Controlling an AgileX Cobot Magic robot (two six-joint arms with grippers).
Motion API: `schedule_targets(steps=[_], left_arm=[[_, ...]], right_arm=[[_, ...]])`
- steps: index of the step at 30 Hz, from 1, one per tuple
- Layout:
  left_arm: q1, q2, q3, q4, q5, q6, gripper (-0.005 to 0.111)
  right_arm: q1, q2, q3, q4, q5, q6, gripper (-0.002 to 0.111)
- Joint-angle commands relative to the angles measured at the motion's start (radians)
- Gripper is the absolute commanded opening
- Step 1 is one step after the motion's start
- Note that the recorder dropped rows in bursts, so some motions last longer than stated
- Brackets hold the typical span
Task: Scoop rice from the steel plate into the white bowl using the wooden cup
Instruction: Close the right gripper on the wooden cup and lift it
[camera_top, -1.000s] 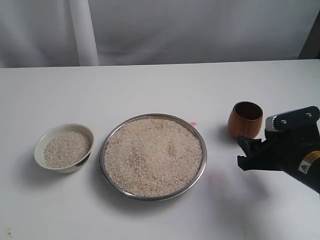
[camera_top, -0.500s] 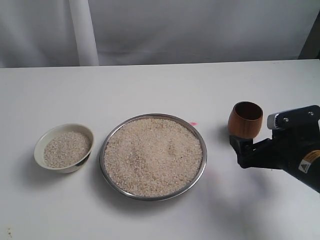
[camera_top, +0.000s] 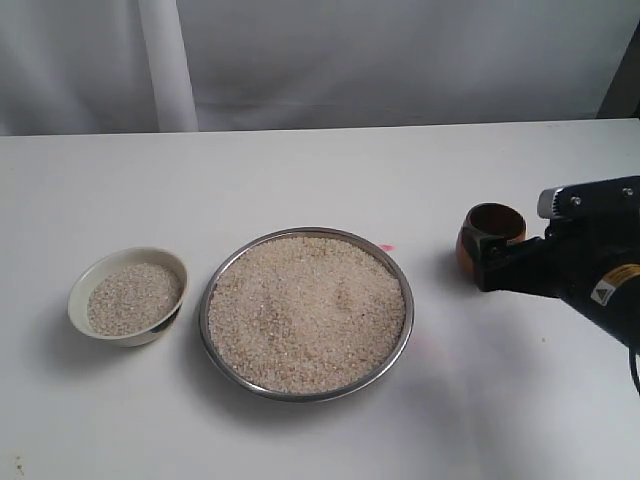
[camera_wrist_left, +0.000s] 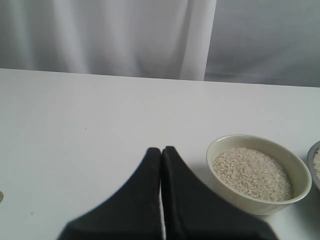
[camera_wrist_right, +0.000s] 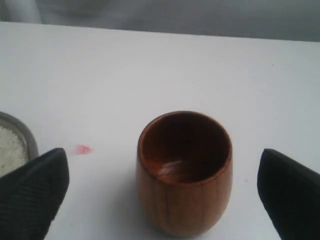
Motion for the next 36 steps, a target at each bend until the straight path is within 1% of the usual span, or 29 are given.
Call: schedule_targets(steps=[1, 5, 8, 16, 21, 36], left_arm=[[-0.006, 0.0, 0.001, -0.001, -0.011, -0.002, 0.0], [-0.006, 0.0, 0.001, -0.001, -0.011, -0.002, 0.0], [-0.006, 0.0, 0.001, -0.001, -0.011, -0.002, 0.0], [-0.006, 0.0, 0.001, -0.001, -0.011, -0.002, 0.0], [-0.006, 0.0, 0.001, -0.001, -0.011, -0.002, 0.0], [-0.006, 0.0, 0.001, -0.001, -0.011, -0.002, 0.0]], right_arm=[[-0.007, 0.035, -0.032, 0.052, -0.019, -0.029, 0.093], [-0.007, 0.107, -0.06, 0.052, -0.06, -0.025, 0.093], [-0.007, 0.166, -0.061, 0.052, -0.159, -0.023, 0.092], [-0.007, 0.265, -0.061, 0.052, -0.324, -0.042, 0.092], [-0.007, 0.3, -0.119, 0.052, -0.264, -0.049, 0.092], [-0.007, 0.434, -0.219, 0.052, -0.277, -0.132, 0.091]])
